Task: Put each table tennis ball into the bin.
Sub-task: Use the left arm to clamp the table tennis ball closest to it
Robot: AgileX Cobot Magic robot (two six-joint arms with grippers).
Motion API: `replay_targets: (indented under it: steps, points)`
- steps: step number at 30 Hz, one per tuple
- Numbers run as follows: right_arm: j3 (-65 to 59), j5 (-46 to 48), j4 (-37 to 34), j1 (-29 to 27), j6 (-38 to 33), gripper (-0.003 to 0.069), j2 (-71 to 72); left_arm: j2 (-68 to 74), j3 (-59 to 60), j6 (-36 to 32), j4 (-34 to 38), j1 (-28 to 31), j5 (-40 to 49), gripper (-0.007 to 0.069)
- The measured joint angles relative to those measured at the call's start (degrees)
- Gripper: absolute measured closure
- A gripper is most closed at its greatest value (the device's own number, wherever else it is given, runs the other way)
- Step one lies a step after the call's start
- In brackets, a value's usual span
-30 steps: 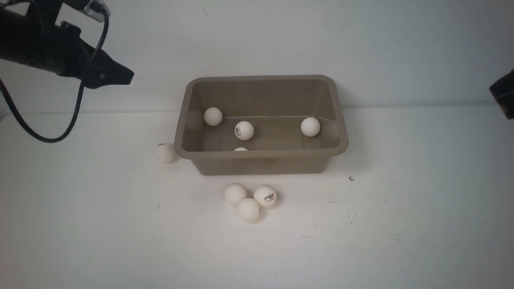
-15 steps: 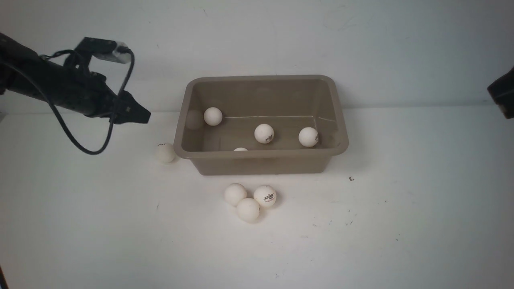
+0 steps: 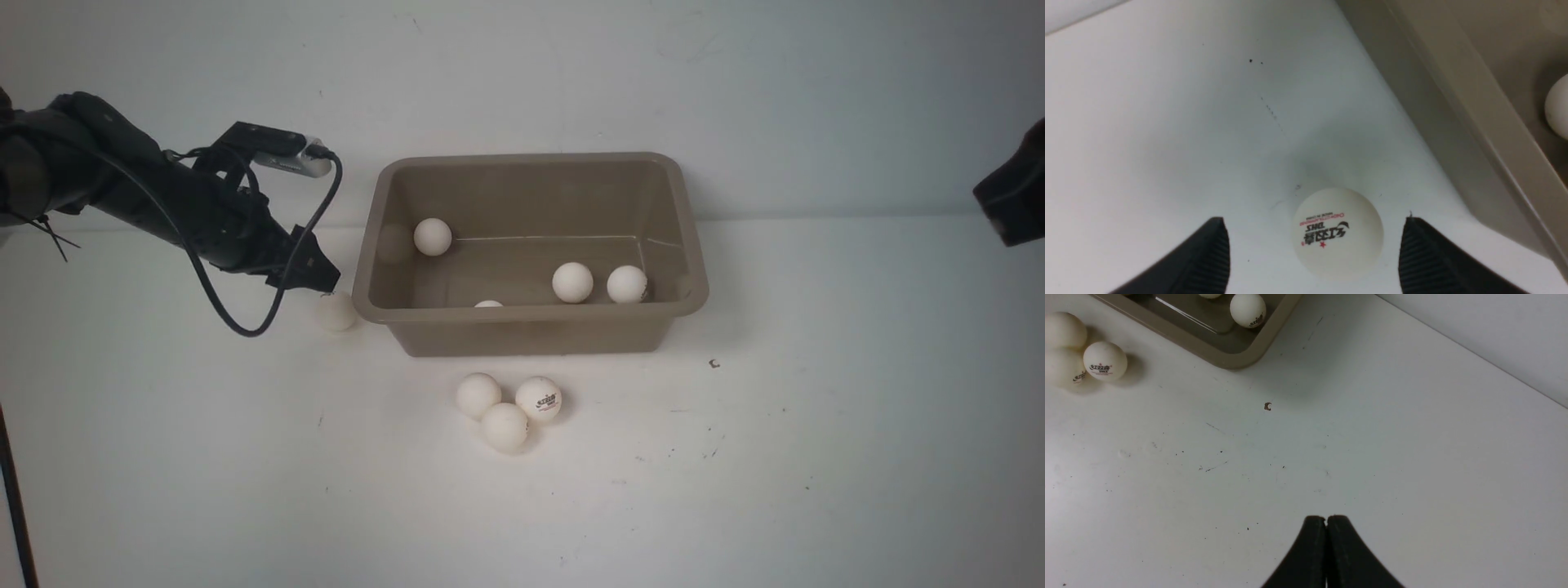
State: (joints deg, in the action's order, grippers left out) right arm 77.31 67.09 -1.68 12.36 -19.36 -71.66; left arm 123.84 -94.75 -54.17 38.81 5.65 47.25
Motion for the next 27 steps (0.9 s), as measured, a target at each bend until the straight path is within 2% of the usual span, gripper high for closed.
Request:
replay_targets:
  steps: [9,15,20,24,27]
  points:
    - [0.0,-0.29,0.0,0.0,-0.37,0.0675,0.0,2.09,0.0,1.43,0.5,0.0,0.03,0.0125]
    - [0.0,-0.29,0.0,0.0,-0.41,0.0675,0.0,3.09,0.0,0.72,3.66,-0.12,0.03,0.0125]
    - [0.0,-0.29,0.0,0.0,-0.56,0.0675,0.0,3.96,0.0,0.39,3.76,-1.89,-0.11,0.0125]
    - [0.0,-0.29,0.0,0.0,-0.56,0.0675,0.0,4.86,0.0,0.44,1.54,-3.72,-1.44,0.0127]
    - [0.0,-0.31,0.0,0.0,-0.56,0.0675,0.0,4.86,0.0,1.18,-1.06,-4.31,-1.78,0.016]
